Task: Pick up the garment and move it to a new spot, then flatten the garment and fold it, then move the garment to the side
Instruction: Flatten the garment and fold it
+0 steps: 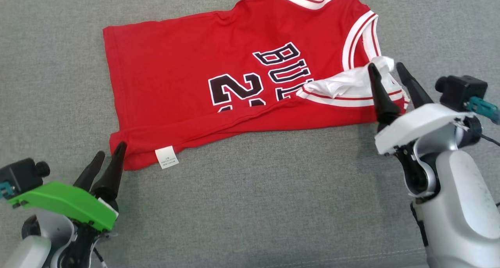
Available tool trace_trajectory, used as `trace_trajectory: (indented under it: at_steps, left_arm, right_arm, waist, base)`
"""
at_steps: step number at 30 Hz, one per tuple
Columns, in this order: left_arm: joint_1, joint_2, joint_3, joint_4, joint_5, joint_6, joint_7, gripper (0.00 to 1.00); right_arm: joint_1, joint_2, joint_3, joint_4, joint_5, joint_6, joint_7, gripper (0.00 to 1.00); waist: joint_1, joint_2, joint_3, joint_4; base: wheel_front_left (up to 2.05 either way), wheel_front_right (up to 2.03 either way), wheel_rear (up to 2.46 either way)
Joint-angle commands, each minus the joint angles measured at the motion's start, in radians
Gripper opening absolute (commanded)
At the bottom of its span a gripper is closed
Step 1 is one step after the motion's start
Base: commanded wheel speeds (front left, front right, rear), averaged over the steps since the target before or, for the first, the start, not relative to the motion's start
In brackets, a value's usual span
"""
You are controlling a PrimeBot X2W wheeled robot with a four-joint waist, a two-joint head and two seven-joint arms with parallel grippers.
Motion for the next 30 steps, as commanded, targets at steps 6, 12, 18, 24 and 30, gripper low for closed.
trace_trajectory:
  at_steps: [6, 12, 18, 24, 30]
  left_arm:
    - [0.119, 0.019, 0.015, -0.032, -0.009, 0.003, -0.039, 1.00]
    - [0.097, 0.004, -0.007, 0.000, -0.013, -0.002, -0.017, 1.00]
    - [0.041, -0.013, -0.027, 0.035, 0.001, -0.021, -0.001, 1.00]
    - [0.043, -0.006, -0.048, 0.058, 0.008, -0.027, 0.019, 1.00]
    - [0.063, -0.003, -0.072, 0.047, 0.006, -0.046, 0.037, 1.00]
  right_arm:
    - [0.126, -0.059, -0.033, -0.119, -0.079, 0.000, 0.012, 1.00]
    - [0.168, -0.066, -0.051, -0.157, -0.123, 0.000, 0.066, 1.00]
    - [0.160, -0.053, -0.055, -0.136, -0.151, 0.000, 0.075, 1.00]
    - [0.160, -0.050, -0.043, -0.122, -0.150, 0.000, 0.079, 1.00]
    - [0.153, -0.048, -0.040, -0.112, -0.151, 0.000, 0.098, 1.00]
  waist:
    - [0.0001, -0.0001, -0.017, -0.011]
    - [0.0001, -0.0001, 0.027, -0.013]
    - [0.0001, -0.0001, 0.059, -0.013]
    - [0.0001, -0.0001, 0.066, -0.017]
    - [0.0001, -0.0001, 0.071, -0.018]
  base:
    - [0.00, 0.00, 0.00]
    - [0.00, 0.00, 0.00]
    - [0.00, 0.00, 0.00]
    - [0.00, 0.00, 0.00]
    - [0.00, 0.00, 0.00]
